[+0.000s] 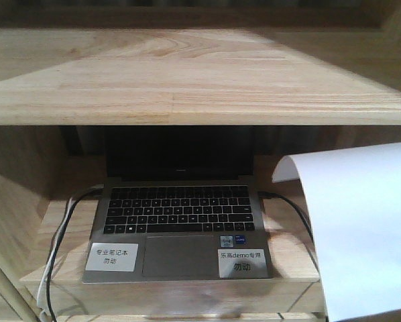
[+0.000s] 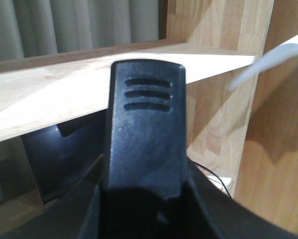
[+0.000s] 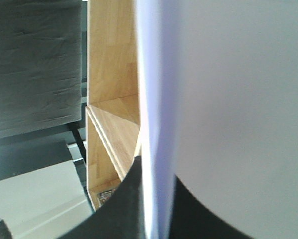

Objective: Grab stapler and paper to desk for stapling
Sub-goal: 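Pull the paper off the shelf with the right gripper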

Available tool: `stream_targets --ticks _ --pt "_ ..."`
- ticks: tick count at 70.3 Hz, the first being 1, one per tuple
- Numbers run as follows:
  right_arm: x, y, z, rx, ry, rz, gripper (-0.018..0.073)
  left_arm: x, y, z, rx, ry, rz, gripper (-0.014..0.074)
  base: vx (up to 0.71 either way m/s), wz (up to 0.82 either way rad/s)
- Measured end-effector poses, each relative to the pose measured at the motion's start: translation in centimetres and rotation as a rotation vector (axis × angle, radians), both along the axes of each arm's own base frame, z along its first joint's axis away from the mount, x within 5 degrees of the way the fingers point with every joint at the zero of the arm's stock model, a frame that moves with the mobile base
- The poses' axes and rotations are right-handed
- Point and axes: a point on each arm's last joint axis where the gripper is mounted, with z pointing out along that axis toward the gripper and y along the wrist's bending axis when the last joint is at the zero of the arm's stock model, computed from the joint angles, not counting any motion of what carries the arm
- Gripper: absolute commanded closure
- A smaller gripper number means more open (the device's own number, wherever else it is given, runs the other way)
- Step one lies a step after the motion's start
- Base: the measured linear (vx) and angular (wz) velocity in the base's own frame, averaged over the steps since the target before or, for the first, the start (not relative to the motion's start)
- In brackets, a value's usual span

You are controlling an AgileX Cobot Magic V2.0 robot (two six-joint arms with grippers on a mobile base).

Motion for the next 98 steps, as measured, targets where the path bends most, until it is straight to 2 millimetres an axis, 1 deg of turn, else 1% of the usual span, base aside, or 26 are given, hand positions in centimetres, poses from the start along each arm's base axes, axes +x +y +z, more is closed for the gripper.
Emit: stream_targets --ticks 98 --pt "0.04 0.02 -0.06 -0.003 0.005 0.0 0.0566 0.0 0.0 0.0 0.0 0.0 0.0 0.0603 0.0 0.0"
